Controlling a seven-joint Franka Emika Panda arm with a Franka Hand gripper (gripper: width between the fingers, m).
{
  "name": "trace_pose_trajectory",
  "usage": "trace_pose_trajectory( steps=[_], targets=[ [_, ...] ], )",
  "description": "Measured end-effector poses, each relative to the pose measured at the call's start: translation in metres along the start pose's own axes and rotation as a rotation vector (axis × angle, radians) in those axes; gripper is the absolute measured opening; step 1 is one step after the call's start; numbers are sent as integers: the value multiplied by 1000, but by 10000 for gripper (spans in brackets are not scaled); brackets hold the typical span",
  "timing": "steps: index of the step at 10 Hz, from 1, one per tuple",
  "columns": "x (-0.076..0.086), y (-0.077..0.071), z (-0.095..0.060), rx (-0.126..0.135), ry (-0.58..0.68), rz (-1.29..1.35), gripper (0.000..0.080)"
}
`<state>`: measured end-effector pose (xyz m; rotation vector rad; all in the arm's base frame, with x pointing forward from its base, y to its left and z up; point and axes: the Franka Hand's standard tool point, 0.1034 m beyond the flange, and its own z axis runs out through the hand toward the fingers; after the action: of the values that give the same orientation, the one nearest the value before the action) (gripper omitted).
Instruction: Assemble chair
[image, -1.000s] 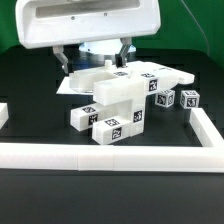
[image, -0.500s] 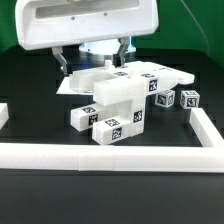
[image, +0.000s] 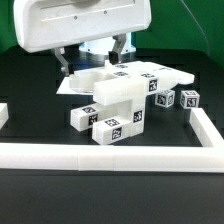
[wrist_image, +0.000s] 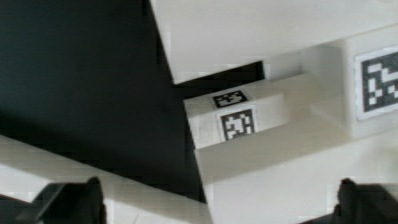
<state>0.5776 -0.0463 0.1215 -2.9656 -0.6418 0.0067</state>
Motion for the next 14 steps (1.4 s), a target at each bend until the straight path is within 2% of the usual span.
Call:
trace_pose_trajectory(
  steps=[1, 2, 4, 5, 6, 7, 9, 11, 12, 14],
  targets=[
    [-16, -12, -1, 9, 0, 26, 649],
    [-45, -29, -5, 37, -12, 37, 649],
    [-74, -40, -2, 11, 22, 26, 649],
    [-88, -45, -2, -20, 56, 44, 649],
    [-93, -48, -1, -7, 44, 45, 649],
    [-89, -46, 0, -10, 44, 44, 649],
    [-95, -49, 6, 1, 45, 43, 649],
    [-120, -63, 25, -8, 55, 78, 649],
    [-128, -69, 32, -12, 53, 86, 649],
    [-129, -78, 40, -18, 53, 83, 649]
  ],
)
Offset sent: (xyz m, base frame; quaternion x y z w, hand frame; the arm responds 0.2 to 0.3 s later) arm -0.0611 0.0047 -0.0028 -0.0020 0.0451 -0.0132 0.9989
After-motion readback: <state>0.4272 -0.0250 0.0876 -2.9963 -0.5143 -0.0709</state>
